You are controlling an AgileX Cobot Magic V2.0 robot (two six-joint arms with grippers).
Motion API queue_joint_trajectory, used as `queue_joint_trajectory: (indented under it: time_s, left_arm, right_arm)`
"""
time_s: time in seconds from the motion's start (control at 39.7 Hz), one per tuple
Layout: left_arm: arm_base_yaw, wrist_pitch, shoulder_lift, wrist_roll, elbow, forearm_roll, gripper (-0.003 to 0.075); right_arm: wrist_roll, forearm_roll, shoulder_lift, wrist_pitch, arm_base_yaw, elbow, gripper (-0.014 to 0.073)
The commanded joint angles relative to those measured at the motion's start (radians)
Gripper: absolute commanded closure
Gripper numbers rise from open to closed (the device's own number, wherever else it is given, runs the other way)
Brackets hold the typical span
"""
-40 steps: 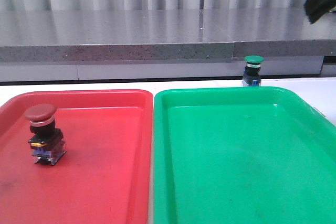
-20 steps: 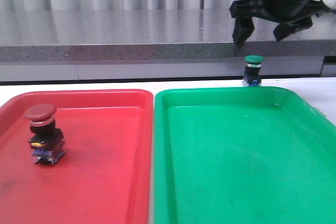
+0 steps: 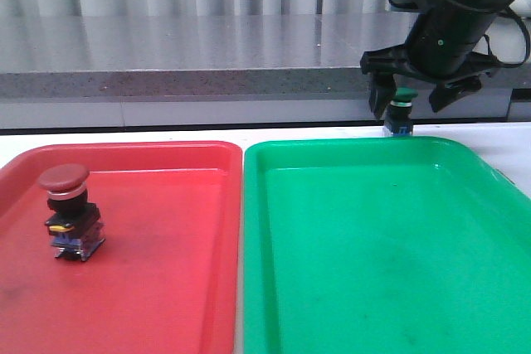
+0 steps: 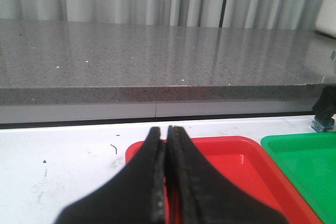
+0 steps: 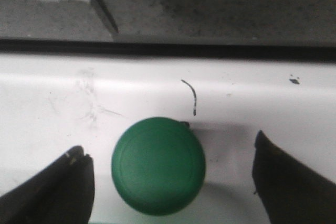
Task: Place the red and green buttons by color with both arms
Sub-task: 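Lower the right gripper over the green-capped button and grasp it, then lift the green button with the right gripper and set it in the green tray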
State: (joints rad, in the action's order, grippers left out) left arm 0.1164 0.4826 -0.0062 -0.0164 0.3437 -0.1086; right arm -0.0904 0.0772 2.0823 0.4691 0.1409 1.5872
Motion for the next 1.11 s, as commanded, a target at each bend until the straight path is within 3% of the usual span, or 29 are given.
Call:
queue_joint_trajectory:
  time_s: [0.0,0.15,0.3,0.76,1.08]
  left_arm:
    - [0.001,-0.089,-0.012,0.007,0.025,-0.014,0.0740]
    - [0.001,-0.089,-0.012,0.007,0.025,-0.014,0.0740]
    - [0.001,-0.089,-0.012,0.007,0.025,-0.014,0.0740]
    - [0.001,-0.089,-0.012,0.007,0.025,-0.014,0.0740]
    - [0.001,-0.089,-0.012,0.007,0.025,-0.014,0.0740]
  right_arm:
    - [0.003,0.001,-0.062,-0.047,-0.006,0.037,0.0097]
    - [0.003,0.001,-0.062,-0.066,-0.006,0.037,0.0300]
    - [0.003,0.001,-0.065,-0.086,-0.006,0.037,0.0381]
    - [0.032,0.000,-0.263,-0.066,0.011,0.005,0.0381]
    - [0.042,0.000,-0.594,-0.189,0.126,-0.420,0.0381]
